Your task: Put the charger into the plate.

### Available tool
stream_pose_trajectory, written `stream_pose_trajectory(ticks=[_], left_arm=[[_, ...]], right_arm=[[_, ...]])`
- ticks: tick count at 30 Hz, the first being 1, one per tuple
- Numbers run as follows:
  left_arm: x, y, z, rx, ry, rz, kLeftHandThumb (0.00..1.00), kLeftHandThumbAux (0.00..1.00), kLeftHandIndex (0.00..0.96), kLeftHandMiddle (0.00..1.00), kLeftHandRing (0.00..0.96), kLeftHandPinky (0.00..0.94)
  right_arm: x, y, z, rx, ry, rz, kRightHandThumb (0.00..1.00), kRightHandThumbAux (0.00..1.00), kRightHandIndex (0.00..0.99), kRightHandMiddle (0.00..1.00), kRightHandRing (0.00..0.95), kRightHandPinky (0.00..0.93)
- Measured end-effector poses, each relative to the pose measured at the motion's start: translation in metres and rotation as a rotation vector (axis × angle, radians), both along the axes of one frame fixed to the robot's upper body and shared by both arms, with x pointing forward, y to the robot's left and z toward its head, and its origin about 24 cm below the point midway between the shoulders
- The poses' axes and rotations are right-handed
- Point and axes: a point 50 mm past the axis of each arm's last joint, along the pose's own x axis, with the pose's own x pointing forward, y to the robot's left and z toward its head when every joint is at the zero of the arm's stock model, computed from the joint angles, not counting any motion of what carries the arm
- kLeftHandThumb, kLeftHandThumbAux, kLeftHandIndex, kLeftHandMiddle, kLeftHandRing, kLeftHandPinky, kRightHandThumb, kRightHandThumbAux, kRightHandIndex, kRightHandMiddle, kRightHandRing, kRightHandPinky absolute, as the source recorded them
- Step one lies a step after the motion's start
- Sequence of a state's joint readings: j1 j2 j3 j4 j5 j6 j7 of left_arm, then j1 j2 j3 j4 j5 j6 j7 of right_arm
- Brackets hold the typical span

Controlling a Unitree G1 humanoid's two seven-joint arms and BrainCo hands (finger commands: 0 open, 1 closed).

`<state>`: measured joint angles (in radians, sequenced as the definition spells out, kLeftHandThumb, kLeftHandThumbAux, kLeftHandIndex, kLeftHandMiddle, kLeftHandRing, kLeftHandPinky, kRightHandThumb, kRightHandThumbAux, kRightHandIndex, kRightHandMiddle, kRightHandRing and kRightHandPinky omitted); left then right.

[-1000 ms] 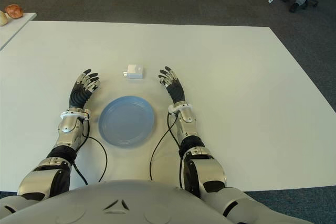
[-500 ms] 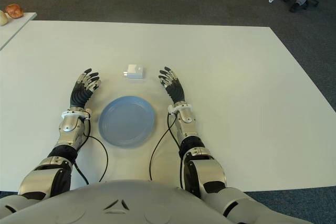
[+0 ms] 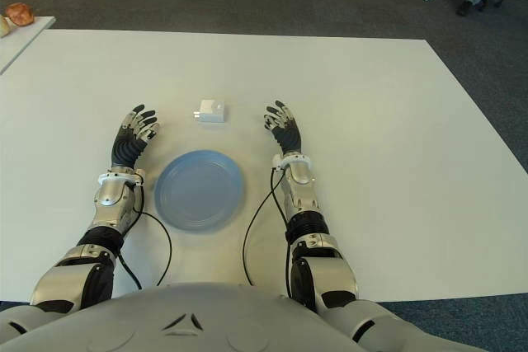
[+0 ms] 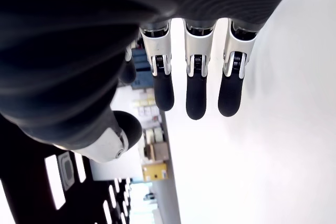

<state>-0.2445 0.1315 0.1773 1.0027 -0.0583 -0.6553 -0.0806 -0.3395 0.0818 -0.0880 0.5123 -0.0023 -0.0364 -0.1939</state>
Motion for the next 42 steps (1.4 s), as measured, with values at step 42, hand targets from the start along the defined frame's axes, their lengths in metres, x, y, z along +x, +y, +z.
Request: stream_pose_trajectory(ticks=[42], left_arm=[[0.008, -0.007, 0.000, -0.017, 0.003, -0.009, 0.046, 0.621, 0.131, 0.206, 0.213, 0.234]], right_arm=[[0.060, 0.098, 0.077, -0.967, -0.529, 0.468, 0.376, 0.427, 0.000, 0.002, 0.010, 0.056]])
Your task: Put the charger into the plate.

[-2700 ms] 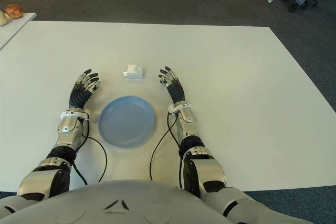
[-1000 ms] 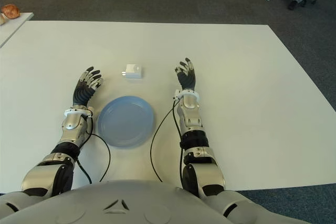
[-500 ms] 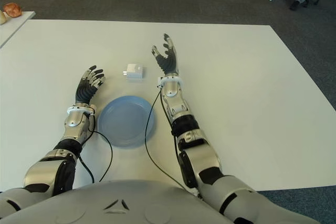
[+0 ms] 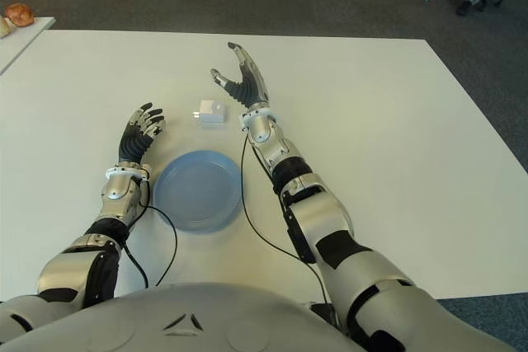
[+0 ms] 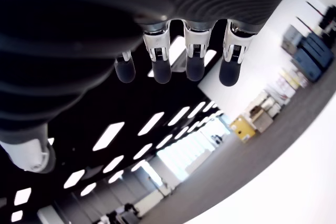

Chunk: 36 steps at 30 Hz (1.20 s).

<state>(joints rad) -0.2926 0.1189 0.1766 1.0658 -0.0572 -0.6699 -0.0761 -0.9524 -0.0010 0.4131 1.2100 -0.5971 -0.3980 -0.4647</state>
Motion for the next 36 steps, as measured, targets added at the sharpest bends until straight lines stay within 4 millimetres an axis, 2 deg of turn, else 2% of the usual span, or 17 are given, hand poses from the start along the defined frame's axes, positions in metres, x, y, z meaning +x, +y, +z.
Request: stream_pose_trajectory(ticks=[8, 17, 24, 31, 36], left_arm=[[0.000, 0.000, 0.000, 0.000, 0.000, -0.001, 0.043, 0.620, 0.124, 0.197, 0.204, 0.228], [0.000, 0.000, 0.000, 0.000, -0.002, -0.001, 0.040, 0.624, 0.125, 0.209, 0.212, 0.237], [0.000, 0.000, 0.001, 0.001, -0.010, 0.000, 0.039, 0.630, 0.135, 0.223, 0.225, 0.247], [-0.001, -0.001, 0.001, -0.002, -0.019, 0.000, 0.040, 0.628, 0.133, 0.218, 0.221, 0.236], [-0.001, -0.002, 0.001, -0.002, -0.023, 0.000, 0.035, 0.635, 0.133, 0.222, 0.222, 0.238]], right_arm=[[0.001, 0.001, -0.008, -0.211, 0.006, 0.051, 0.362, 0.363, 0.000, 0.000, 0.000, 0.002], [0.004, -0.018, -0.025, -0.531, 0.035, 0.071, 0.312, 0.297, 0.000, 0.000, 0.000, 0.000], [0.006, -0.025, -0.026, -0.699, -0.002, 0.090, 0.284, 0.263, 0.000, 0.000, 0.000, 0.000], [0.007, -0.027, -0.025, -0.742, -0.014, 0.113, 0.210, 0.338, 0.000, 0.000, 0.000, 0.000], [0.006, -0.027, -0.027, -0.758, 0.009, 0.142, 0.140, 0.435, 0.000, 0.000, 0.000, 0.000]])
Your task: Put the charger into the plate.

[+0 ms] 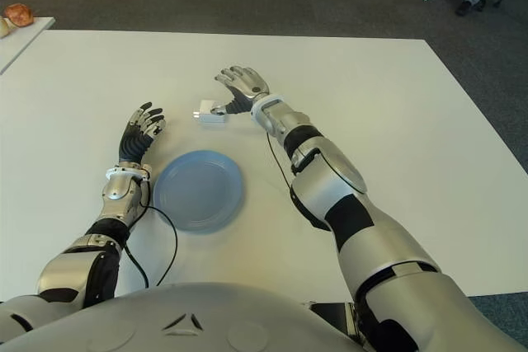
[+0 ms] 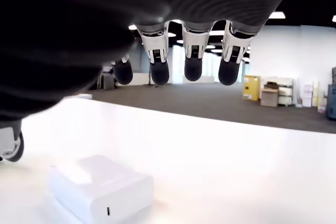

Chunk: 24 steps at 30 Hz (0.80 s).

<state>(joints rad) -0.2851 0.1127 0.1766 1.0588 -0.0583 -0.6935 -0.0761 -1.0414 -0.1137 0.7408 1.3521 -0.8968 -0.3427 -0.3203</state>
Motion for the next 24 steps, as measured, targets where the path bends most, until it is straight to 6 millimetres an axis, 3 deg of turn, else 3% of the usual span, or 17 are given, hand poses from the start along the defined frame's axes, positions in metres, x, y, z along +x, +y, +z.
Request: stream_pose_trajectory(ticks=[11, 24], left_arm=[[-0.0028, -0.0004, 0.0003, -0.001, -0.014, 0.002, 0.032, 0.640, 0.139, 0.230, 0.234, 0.249], [-0.0047, -0.0005, 0.0007, -0.001, -0.021, 0.003, 0.023, 0.642, 0.137, 0.228, 0.230, 0.243]], right_arm=[[-0.0005, -0.0062, -0.0049, -0.064, 0.092, 0.008, 0.012, 0.582, 0.000, 0.000, 0.000, 0.000], [-0.0005, -0.0103, -0.0085, -0.094, 0.166, -0.011, 0.000, 0.708, 0.000, 0.000, 0.000, 0.000]])
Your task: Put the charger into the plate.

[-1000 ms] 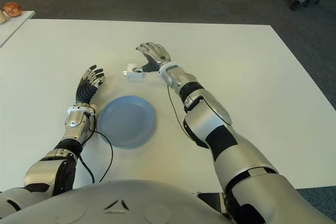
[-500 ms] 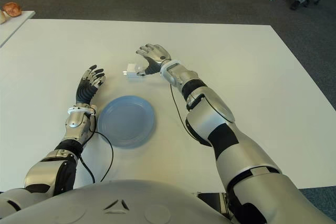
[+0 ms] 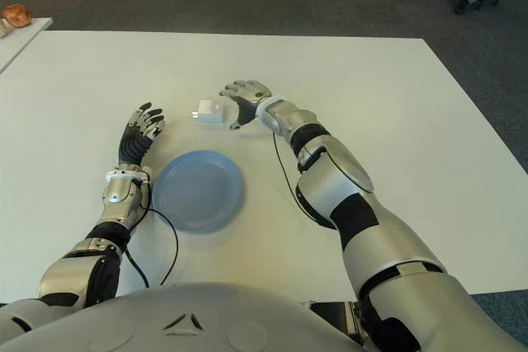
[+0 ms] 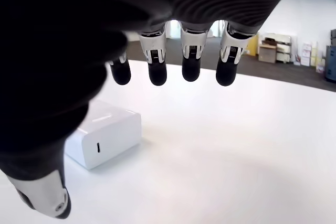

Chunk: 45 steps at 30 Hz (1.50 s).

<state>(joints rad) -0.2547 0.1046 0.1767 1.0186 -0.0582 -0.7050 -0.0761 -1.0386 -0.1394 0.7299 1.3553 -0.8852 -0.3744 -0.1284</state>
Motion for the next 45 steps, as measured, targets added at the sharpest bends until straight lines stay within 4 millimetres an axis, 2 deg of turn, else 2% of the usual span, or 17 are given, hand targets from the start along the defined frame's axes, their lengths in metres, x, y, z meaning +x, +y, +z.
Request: stream_pose_trajectory(ticks=[9, 20, 33, 45], left_arm=[[-0.001, -0.001, 0.001, -0.002, -0.007, 0.000, 0.017, 0.642, 0.133, 0.222, 0.225, 0.236], [-0.005, -0.002, 0.001, -0.005, -0.023, 0.009, 0.022, 0.637, 0.134, 0.219, 0.221, 0.238], [-0.010, -0.003, 0.001, -0.007, -0.031, 0.011, 0.022, 0.637, 0.132, 0.216, 0.220, 0.239], [-0.011, -0.005, 0.002, -0.005, -0.030, 0.000, 0.011, 0.647, 0.137, 0.225, 0.229, 0.244]], right_arm=[[-0.002, 0.000, -0.004, -0.002, 0.011, 0.002, 0.000, 0.716, 0.000, 0.000, 0.000, 0.000], [-0.013, 0.003, -0.021, 0.012, 0.057, 0.014, 0.000, 0.735, 0.000, 0.000, 0.000, 0.000], [-0.015, 0.002, -0.025, 0.066, 0.069, -0.010, 0.000, 0.684, 0.000, 0.000, 0.000, 0.000], [-0.020, 0.013, -0.028, 0.127, 0.068, -0.007, 0.000, 0.693, 0.000, 0.000, 0.000, 0.000]])
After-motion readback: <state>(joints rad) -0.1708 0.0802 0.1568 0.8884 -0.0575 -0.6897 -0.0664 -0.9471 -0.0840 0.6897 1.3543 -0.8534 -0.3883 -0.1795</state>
